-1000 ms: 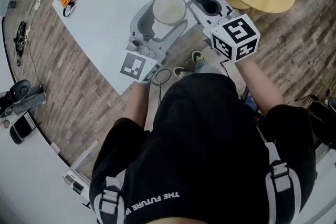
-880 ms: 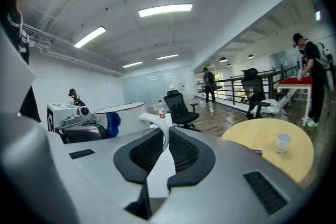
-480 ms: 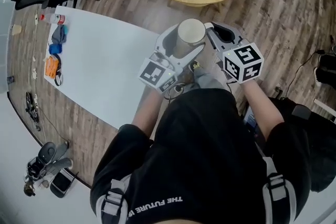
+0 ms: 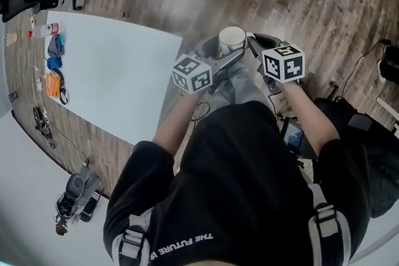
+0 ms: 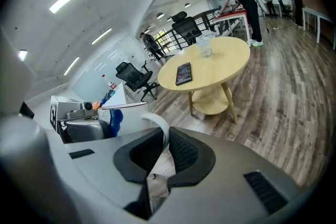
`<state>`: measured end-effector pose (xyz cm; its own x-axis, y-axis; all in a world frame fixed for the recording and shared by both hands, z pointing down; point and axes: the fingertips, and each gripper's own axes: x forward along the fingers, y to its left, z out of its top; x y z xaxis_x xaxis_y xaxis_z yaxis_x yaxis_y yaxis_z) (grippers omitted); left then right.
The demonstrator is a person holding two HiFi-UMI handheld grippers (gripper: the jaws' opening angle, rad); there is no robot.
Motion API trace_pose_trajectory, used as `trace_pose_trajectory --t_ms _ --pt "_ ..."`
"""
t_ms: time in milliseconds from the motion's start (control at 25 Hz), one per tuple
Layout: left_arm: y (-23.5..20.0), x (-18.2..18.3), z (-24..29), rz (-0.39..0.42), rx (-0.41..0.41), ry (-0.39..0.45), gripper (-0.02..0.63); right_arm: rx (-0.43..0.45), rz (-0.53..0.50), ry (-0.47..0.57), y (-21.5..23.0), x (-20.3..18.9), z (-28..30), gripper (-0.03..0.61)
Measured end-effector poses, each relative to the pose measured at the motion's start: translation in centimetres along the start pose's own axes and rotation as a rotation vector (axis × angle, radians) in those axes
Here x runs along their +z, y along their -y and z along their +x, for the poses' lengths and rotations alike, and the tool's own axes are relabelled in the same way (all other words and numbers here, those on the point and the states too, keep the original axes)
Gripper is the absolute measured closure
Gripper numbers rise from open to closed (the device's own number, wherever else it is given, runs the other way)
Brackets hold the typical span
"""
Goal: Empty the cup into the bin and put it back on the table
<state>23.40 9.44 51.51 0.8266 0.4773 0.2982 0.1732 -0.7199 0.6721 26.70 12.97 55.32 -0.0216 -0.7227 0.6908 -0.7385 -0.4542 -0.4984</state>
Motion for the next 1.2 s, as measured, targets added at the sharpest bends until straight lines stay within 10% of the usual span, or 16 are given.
trace_pose_trajectory --t_ms 1200 --pt "-5.1 -5.1 2.6 -0.111 0.041 -0.074 0.258 -0.018 0.055 -0.097 3.9 -4.1 5.2 0.534"
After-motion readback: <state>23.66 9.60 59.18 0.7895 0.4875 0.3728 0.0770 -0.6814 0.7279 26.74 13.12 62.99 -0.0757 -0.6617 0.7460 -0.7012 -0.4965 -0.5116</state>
